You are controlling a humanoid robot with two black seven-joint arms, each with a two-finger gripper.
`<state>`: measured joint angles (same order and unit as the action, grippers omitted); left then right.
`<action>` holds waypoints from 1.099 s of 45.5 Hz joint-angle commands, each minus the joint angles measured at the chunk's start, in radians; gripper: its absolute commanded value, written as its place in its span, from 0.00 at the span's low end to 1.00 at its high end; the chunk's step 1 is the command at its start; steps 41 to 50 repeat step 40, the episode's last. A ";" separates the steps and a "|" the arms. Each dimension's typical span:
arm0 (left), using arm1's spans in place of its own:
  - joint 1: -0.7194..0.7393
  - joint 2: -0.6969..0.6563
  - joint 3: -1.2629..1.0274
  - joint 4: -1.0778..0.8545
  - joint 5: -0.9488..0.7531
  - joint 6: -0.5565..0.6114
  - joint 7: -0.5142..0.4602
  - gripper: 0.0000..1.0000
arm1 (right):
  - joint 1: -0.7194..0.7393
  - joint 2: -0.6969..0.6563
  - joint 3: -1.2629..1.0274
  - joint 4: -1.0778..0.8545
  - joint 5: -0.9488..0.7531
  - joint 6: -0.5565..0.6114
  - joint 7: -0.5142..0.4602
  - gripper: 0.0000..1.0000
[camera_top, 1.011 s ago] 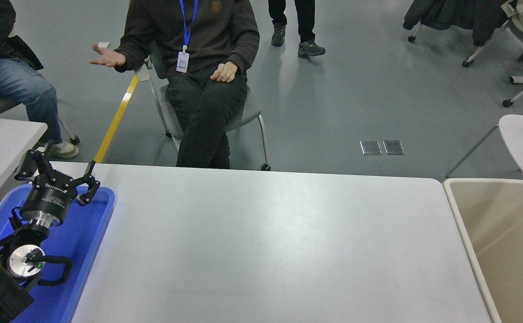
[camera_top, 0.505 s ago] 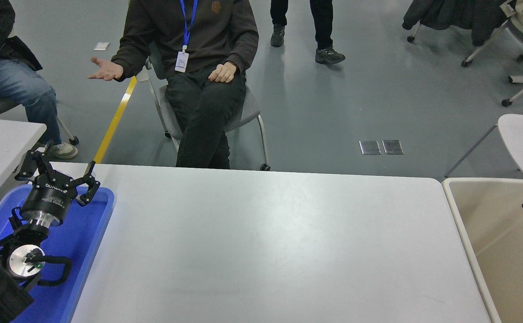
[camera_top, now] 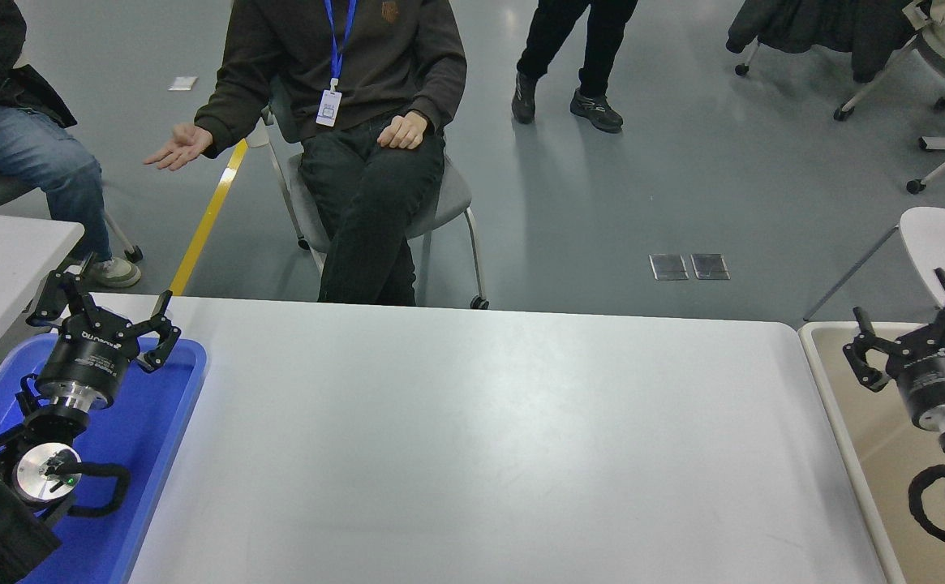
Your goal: Clean the table surface
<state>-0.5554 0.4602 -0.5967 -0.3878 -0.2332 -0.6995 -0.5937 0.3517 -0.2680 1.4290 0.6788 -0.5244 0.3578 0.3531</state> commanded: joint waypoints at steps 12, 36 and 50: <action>0.000 0.000 0.000 0.000 0.000 0.000 0.000 1.00 | 0.064 0.168 0.027 0.019 -0.164 -0.236 0.029 0.99; 0.000 0.000 0.000 0.000 0.000 0.000 0.000 1.00 | 0.035 0.181 0.025 0.019 -0.149 -0.255 0.076 0.99; 0.000 0.000 0.000 0.000 0.000 0.000 0.000 1.00 | 0.033 0.182 0.024 0.013 -0.149 -0.258 0.076 0.99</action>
